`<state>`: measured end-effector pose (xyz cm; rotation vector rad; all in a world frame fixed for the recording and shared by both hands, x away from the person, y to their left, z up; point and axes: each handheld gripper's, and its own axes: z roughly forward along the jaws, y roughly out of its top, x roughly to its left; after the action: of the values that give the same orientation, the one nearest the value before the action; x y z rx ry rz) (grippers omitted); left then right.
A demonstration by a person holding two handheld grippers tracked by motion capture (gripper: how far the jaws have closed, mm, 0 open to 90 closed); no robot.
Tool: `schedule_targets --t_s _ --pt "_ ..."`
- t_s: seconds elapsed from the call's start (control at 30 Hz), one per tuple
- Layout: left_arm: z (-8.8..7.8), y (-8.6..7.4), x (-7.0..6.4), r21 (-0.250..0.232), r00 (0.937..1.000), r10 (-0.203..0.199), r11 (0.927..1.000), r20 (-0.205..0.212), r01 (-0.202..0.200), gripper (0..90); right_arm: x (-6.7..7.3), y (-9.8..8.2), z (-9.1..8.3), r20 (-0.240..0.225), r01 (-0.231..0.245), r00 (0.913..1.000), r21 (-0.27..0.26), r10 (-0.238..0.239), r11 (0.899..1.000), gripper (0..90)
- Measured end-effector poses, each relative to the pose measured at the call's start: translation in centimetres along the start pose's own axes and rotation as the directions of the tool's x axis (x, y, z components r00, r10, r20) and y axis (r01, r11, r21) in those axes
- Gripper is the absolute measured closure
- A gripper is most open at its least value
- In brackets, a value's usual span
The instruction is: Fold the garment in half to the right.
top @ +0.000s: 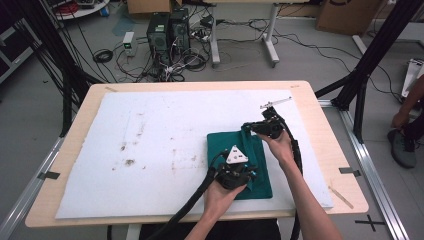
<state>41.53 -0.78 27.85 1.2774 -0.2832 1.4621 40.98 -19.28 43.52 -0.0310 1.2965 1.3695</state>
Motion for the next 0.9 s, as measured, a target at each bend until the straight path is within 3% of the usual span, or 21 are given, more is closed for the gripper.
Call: schedule_targets --t_s 0.2,0.3,0.37,0.53,0.63,0.7,0.77,0.9 --pt "1.1 0.4 -0.6 0.020 1.0000 0.009 0.9998 -0.004 -0.008 85.1 -0.7 -0.5 -0.6 0.010 -0.026 0.9996 -0.008 0.026 1.000 84.1" --pt "1.5 0.4 -0.6 0.031 1.0000 0.004 0.9995 -0.002 -0.004 84.9 -0.9 -0.8 -0.9 0.054 -0.036 0.9979 -0.013 0.037 0.999 76.0" --pt "1.8 0.2 -0.7 0.048 0.9999 0.010 0.9988 -0.007 -0.010 84.8 -1.3 -1.1 -1.1 0.052 -0.061 0.9967 -0.027 0.063 0.998 65.8" --pt "2.8 0.1 -1.2 0.070 0.9996 0.027 0.9972 -0.009 -0.026 84.8 -1.7 -1.4 -1.9 0.049 -0.105 0.9929 -0.060 0.108 0.993 59.6" --pt "3.1 0.1 -1.2 0.080 0.9996 0.025 0.9965 0.013 -0.026 81.8 -1.6 -1.4 -2.3 0.042 -0.111 0.9926 -0.077 0.114 0.991 55.7" --pt "3.1 0.1 -1.2 0.069 0.9996 0.018 0.9974 0.022 -0.019 71.8 -1.6 -1.5 -2.4 0.037 -0.108 0.9931 -0.078 0.111 0.991 54.4" --pt "2.5 0.3 -1.1 0.038 0.9991 0.031 0.9987 0.028 -0.032 69.3 -1.5 -1.5 -2.4 0.034 -0.106 0.9935 -0.074 0.108 0.992 54.1" --pt "0.1 1.1 0.0 -0.034 0.9987 0.046 0.9983 -0.020 -0.047 59.4 -1.2 -1.6 -2.2 0.040 -0.093 0.9946 -0.051 0.095 0.994 51.3"
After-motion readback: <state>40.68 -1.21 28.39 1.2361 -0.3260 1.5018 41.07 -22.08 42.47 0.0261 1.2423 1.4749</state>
